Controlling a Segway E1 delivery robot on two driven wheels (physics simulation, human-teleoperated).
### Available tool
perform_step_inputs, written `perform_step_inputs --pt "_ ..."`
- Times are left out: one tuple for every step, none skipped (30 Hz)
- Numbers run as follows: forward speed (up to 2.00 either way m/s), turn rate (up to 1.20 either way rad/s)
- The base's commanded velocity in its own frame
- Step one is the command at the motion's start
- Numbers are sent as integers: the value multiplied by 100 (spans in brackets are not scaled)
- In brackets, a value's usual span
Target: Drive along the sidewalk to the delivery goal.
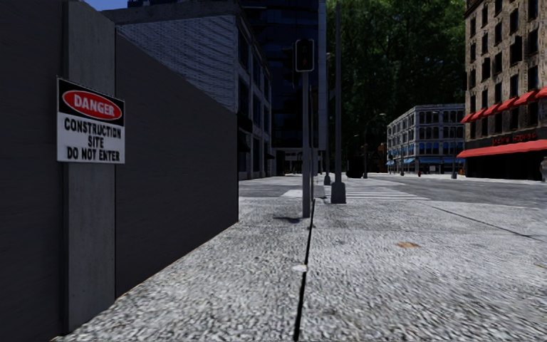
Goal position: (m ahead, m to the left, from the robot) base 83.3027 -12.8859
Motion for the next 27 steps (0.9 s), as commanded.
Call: perform_step_inputs --pt "135 -75" --pt "135 -75" --pt "135 -75" --pt "135 -75" --pt "135 -75" --pt "135 -75" --pt "135 -75" --pt "135 -76" --pt "135 -76" --pt "135 -73" --pt "135 -70" --pt "135 -69" --pt "135 -69" --pt "135 -69" --pt "135 -68" --pt "135 -68" --pt "135 -68" --pt "135 -68" --pt "135 -68" --pt "135 -68" --pt "135 -64" --pt "135 -49" --pt "138 -33" --pt "138 -33" --pt "200 -27" --pt "200 0" --pt "200 0"
